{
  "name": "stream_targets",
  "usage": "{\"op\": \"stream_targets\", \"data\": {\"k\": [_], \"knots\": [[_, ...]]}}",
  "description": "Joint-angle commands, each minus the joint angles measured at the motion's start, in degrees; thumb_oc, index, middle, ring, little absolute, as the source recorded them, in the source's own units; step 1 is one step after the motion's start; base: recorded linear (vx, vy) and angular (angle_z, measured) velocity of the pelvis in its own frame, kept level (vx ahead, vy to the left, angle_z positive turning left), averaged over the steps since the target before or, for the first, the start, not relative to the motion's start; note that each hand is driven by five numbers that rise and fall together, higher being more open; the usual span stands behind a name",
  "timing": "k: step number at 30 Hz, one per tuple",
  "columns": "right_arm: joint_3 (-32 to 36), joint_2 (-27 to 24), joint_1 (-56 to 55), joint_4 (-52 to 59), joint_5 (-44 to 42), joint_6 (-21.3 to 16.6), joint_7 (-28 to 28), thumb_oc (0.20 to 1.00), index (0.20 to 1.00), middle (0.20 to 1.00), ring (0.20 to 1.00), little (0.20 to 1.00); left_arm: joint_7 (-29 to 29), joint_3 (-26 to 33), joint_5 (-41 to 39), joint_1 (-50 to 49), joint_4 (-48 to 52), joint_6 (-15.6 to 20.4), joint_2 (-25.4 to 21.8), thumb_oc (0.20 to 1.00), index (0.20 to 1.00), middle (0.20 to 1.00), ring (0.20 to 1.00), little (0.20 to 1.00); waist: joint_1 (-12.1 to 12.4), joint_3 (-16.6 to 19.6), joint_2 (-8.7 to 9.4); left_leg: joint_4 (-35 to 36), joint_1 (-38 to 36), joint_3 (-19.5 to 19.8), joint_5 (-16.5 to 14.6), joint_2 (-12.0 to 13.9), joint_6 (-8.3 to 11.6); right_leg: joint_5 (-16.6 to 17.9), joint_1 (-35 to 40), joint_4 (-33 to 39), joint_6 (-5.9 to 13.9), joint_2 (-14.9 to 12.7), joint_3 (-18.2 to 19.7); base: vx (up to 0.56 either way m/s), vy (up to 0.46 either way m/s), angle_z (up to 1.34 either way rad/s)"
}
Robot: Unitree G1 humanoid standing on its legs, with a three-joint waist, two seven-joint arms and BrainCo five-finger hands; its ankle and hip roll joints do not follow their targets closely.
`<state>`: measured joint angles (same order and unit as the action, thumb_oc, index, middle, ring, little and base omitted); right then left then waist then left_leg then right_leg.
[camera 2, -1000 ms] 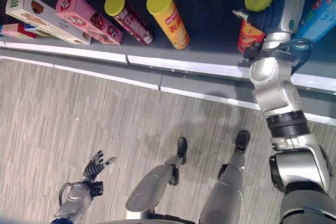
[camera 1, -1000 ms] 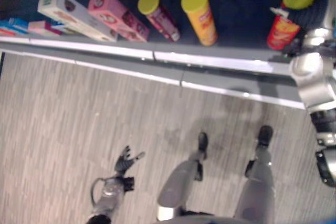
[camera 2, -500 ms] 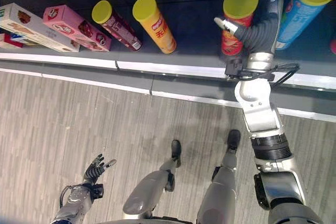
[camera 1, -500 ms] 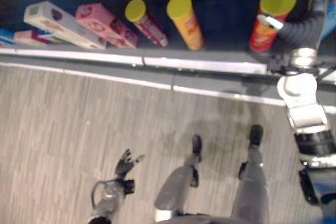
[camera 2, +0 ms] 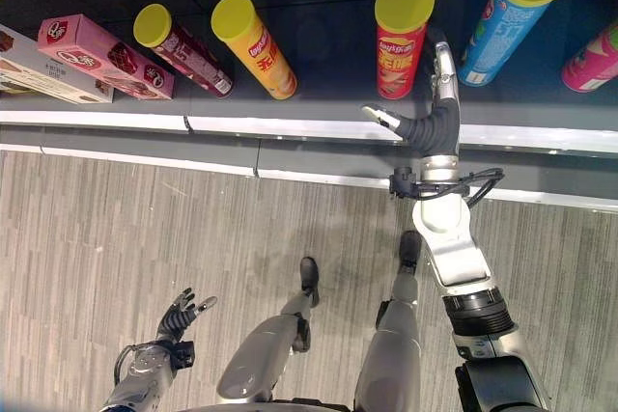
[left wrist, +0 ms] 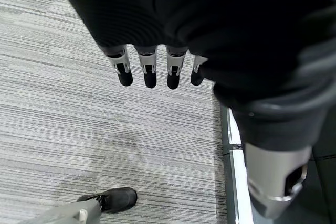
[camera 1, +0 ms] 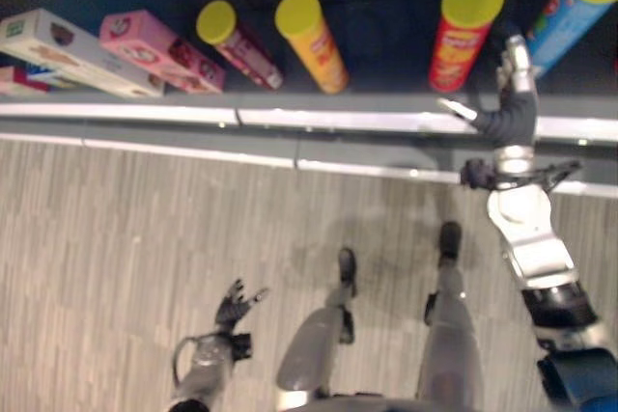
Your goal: Put the goods on the table back onto the shelves and tidy them up.
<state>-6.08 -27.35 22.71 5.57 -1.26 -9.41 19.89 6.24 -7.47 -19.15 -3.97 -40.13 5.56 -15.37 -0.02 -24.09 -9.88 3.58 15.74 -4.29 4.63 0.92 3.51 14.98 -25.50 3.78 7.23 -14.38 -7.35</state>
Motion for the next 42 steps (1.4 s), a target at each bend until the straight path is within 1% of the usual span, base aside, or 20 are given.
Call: {"op": "stream_targets", "data": {"k": [1, 2, 3, 4, 9, 10, 12, 21, 23, 24, 31, 39, 42], "knots": [[1.5, 0.0, -9.2, 7.5, -7.3, -5.0, -6.9, 1.0, 1.0, 1.0, 1.0, 1.0, 1.1, 1.1, -0.8, -2.1, -1.9, 0.4, -2.6, 1.0, 1.0, 1.0, 1.0, 1.0, -1.5, -0.7, 2.93, -3.6, 2.1, 2.1, -3.1, 5.9, 4.95, -8.0, 0.5, -8.8, 4.6, -4.9, 2.0, -0.04, -0.046, -0.08], [0.3, 1.0, -9.4, 4.5, -11.2, -5.1, -8.1, 1.0, 1.0, 1.0, 1.0, 1.0, 1.0, 0.7, -0.8, -2.1, -1.3, 0.6, -2.9, 1.0, 1.0, 1.0, 1.0, 1.0, -1.8, -1.0, 3.3, -3.6, 2.3, 1.8, -3.1, 5.8, 5.0, -7.6, 0.0, -8.5, 4.63, -4.9, 2.4, -0.03, -0.017, -0.09], [0.3, 1.0, -9.3, 4.4, -11.2, -5.1, -8.1, 1.0, 1.0, 1.0, 1.0, 1.0, 1.0, 0.7, -0.8, -2.1, -1.3, 0.6, -2.9, 1.0, 1.0, 1.0, 1.0, 1.0, -1.8, -1.0, 3.33, -3.6, 2.3, 1.7, -3.1, 5.8, 4.99, -7.6, -0.1, -8.5, 4.63, -4.9, 2.4, -0.03, -0.003, -0.17], [-0.7, 1.3, -8.3, 1.7, -12.2, -4.9, -7.8, 1.0, 1.0, 1.0, 1.0, 1.0, 0.9, 0.6, -1.3, -2.3, -0.1, 0.7, -3.2, 1.0, 1.0, 1.0, 1.0, 1.0, -1.7, -1.1, 3.3, -3.8, 2.5, 1.6, -3.1, 5.9, 5.04, -7.6, -0.3, -8.6, 4.61, -4.9, 2.6, -0.01, -0.006, -0.18], [-1.3, 1.1, -7.7, 0.7, -11.6, -4.5, -7.6, 1.0, 1.0, 1.0, 1.0, 1.0, 0.9, 0.7, -1.4, -2.2, -0.2, 0.8, -3.3, 1.0, 1.0, 1.0, 1.0, 1.0, -1.6, -1.2, 3.31, -3.9, 2.6, 1.6, -3.1, 5.9, 5.04, -7.7, -0.4, -8.7, 4.59, -4.9, 2.6, 0.0, -0.005, -0.12], [-1.7, 1.1, -7.1, -1.3, -11.9, -4.0, -7.3, 1.0, 1.0, 1.0, 1.0, 1.0, 0.9, 0.9, -1.6, -1.8, -0.9, 0.9, -3.4, 1.0, 1.0, 1.0, 1.0, 1.0, -1.6, -1.4, 3.25, -4.0, 2.7, 1.7, -3.0, 5.9, 5.14, -7.7, -0.5, -8.9, 4.54, -4.9, 2.7, -0.01, -0.026, -0.07], [-2.2, 0.3, -6.1, -4.9, -9.9, -2.8, -6.7, 1.0, 1.0, 1.0, 1.0, 1.0, 1.0, 1.4, -1.6, -1.5, -1.7, 1.1, -3.6, 1.0, 1.0, 1.0, 1.0, 1.0, -1.3, -1.8, 2.87, -3.9, 2.9, 1.9, -2.8, 6.1, 5.22, -7.9, -0.8, -9.2, 4.47, -4.9, 2.5, -0.01, -0.035, 0.0], [-1.8, -0.6, -3.7, -6.3, -8.3, -2.4, -6.0, 1.0, 1.0, 1.0, 1.0, 1.0, 0.3, 1.1, -1.2, -1.9, -1.4, 1.2, -4.2, 1.0, 1.0, 1.0, 1.0, 1.0, -0.8, -1.8, 2.45, -3.8, 2.9, 2.1, -2.8, 6.1, 5.22, -8.1, -1.0, -9.6, 4.42, -4.9, 2.3, 0.0, -0.002, 0.0], [-2.2, -1.2, -2.2, -7.3, -7.9, -2.3, -5.7, 1.0, 1.0, 1.0, 1.0, 1.0, 0.3, 0.9, -1.2, -2.0, -1.0, 1.2, -4.4, 1.0, 1.0, 1.0, 1.0, 1.0, -0.5, -1.9, 2.35, -3.9, 2.9, 2.1, -2.9, 6.1, 5.16, -8.1, -1.1, -9.8, 4.44, -5.0, 2.3, 0.0, 0.0, 0.0], [-2.7, -2.1, -0.6, -8.6, -6.1, -1.7, -5.2, 1.0, 1.0, 1.0, 1.0, 1.0, 0.0, 0.9, -1.1, -2.2, -0.4, 1.2, -4.6, 1.0, 1.0, 1.0, 1.0, 1.0, -0.2, -1.9, 2.08, -3.9, 2.9, 2.1, -2.9, 6.0, 5.12, -8.1, -1.2, -9.8, 4.49, -5.1, 2.4, 0.0, 0.0, 0.0], [-2.2, -4.3, 3.6, -9.9, -2.6, -0.8, -3.0, 1.0, 1.0, 1.0, 1.0, 1.0, -0.1, 0.4, -1.1, -2.3, -0.9, 1.4, -5.0, 1.0, 1.0, 1.0, 1.0, 1.0, 0.8, -1.7, 1.47, -3.7, 3.2, 2.5, -2.7, 5.9, 5.24, -8.5, -1.4, -10.2, 4.51, -5.1, 2.0, 0.0, -0.003, 0.02], [-2.8, -7.6, 10.2, -16.6, -3.2, 0.0, -1.4, 1.0, 1.0, 1.0, 1.0, 1.0, -0.4, -0.5, -1.7, -2.3, -0.9, 1.8, -5.8, 1.0, 1.0, 1.0, 1.0, 1.0, 2.1, -1.7, 0.74, -3.5, 3.4, 3.0, -2.5, 5.8, 5.32, -9.1, -1.7, -10.9, 4.39, -5.1, 1.8, 0.0, -0.005, 0.03], [-3.1, -8.3, 11.2, -17.8, -4.3, 0.1, -1.9, 1.0, 1.0, 1.0, 1.0, 1.0, -0.7, -0.7, -1.7, -2.4, -1.2, 1.7, -6.1, 1.0, 1.0, 1.0, 1.0, 1.0, 2.4, -1.8, 0.57, -3.5, 3.6, 3.3, -2.4, 5.8, 5.33, -9.2, -1.9, -11.3, 4.33, -5.1, 1.7, 0.0, -0.007, 0.01]]}}
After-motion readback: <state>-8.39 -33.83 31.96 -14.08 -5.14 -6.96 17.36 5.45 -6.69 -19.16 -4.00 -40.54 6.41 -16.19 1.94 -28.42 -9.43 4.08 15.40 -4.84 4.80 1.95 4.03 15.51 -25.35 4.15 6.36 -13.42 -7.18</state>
